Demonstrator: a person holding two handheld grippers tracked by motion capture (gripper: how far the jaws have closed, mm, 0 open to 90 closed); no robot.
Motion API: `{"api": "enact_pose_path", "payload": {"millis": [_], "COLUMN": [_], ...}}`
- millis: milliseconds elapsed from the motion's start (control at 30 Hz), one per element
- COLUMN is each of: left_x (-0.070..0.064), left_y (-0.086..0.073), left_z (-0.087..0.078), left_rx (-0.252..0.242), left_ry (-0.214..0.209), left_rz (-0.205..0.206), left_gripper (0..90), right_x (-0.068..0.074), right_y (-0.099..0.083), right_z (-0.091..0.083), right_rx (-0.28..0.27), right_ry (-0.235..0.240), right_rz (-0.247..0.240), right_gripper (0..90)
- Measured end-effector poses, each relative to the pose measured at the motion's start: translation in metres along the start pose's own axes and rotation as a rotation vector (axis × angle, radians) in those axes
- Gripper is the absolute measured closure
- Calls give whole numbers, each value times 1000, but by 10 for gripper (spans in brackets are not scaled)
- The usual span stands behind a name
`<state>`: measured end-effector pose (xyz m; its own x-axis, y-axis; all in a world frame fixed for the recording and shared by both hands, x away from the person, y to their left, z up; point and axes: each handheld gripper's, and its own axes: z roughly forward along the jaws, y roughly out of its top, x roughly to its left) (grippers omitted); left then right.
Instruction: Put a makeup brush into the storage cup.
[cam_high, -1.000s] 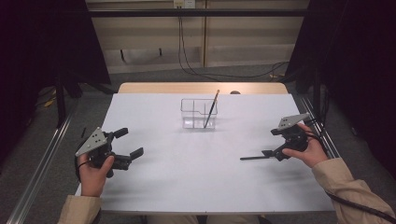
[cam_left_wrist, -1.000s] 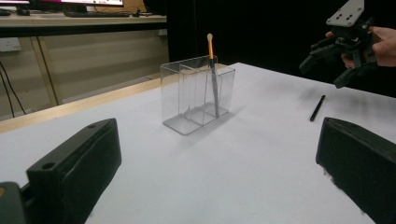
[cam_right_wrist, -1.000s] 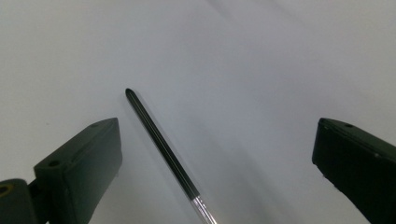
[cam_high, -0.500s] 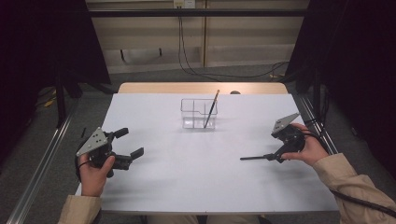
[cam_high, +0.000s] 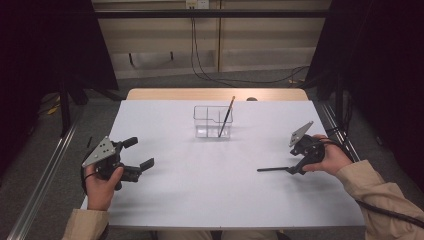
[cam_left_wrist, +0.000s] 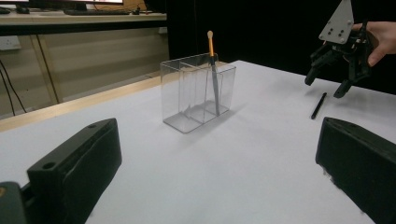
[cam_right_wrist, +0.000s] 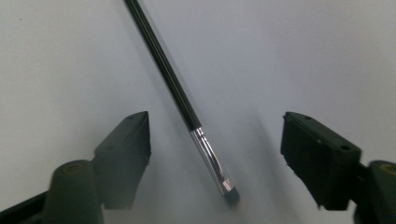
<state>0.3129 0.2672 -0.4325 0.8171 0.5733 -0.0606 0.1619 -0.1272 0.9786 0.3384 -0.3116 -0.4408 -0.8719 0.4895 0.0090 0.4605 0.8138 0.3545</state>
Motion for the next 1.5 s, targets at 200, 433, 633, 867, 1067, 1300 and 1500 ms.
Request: {"api": "enact_pose_path", "payload": {"millis": [200,433,633,867,1067,1300,1500], "left_x": [0,0,0,0,-2,-2,-3], "left_y": [-1,-1,-1,-1,-2,-1,-1], "left_z": [0,0,0,1,2,3,5], "left_rx": [11,12,13,16,28,30,37], "left_ry": [3,6,4,6,6,3,-4], "left_rz": [5,6,5,2,12,17,19], "left_gripper": [3,3,4,5,5,5,5], "right_x": [0,1,1,4,4,6,5], "right_y": [0,-1,-3,1,6,10,7], "right_z": [1,6,9,10,12,13,12], "right_rx": [35,72,88,118,152,180,156], "right_ry": [14,32,42,69,70,68,78], "right_rz": [-31,-71,-82,-112,-118,-122,-110], "right_gripper": [379,471,510,660,773,838,840]}}
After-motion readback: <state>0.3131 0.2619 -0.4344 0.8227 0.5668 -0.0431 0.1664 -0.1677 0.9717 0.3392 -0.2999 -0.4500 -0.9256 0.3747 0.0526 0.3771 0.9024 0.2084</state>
